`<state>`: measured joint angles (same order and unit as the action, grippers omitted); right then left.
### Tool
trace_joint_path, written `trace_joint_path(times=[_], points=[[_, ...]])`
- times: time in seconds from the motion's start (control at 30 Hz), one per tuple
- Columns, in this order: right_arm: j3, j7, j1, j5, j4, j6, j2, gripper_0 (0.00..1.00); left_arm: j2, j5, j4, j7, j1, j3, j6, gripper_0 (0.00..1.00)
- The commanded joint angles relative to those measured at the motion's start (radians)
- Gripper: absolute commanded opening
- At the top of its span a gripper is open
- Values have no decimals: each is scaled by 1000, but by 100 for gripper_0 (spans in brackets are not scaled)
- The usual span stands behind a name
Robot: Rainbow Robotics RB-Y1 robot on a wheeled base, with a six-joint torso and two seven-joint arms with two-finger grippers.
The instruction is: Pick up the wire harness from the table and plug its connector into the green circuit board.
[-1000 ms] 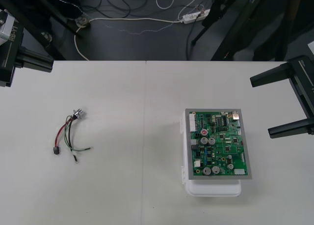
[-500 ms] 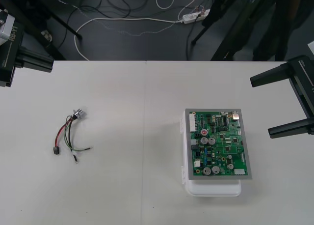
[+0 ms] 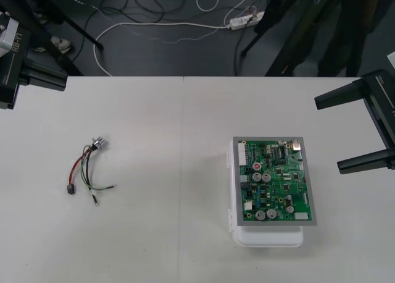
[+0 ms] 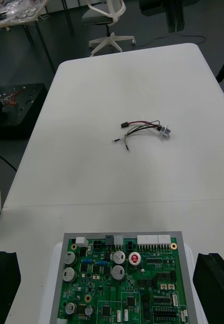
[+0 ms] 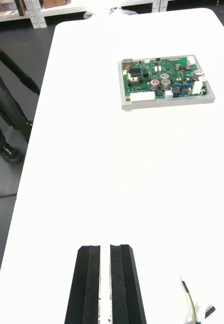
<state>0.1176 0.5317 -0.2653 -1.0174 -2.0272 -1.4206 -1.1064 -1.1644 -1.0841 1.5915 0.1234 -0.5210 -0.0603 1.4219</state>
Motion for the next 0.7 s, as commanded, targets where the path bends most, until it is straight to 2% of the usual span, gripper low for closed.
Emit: trace_joint_path(times=[0.03, 0.47, 0.5, 0.7], points=[[33, 40, -22, 11, -5, 5, 5, 100, -40, 16, 21, -30, 7, 27, 35, 6], [33, 40, -22, 11, -5, 5, 5, 100, -40, 16, 21, -30, 7, 27, 35, 6], [-7, 40, 9, 0, 4, 0, 51, 100, -40, 16, 21, -30, 7, 27, 35, 6], [-13, 39, 1, -15, 12, -4, 74, 100, -40, 16, 21, -30, 7, 27, 35, 6]])
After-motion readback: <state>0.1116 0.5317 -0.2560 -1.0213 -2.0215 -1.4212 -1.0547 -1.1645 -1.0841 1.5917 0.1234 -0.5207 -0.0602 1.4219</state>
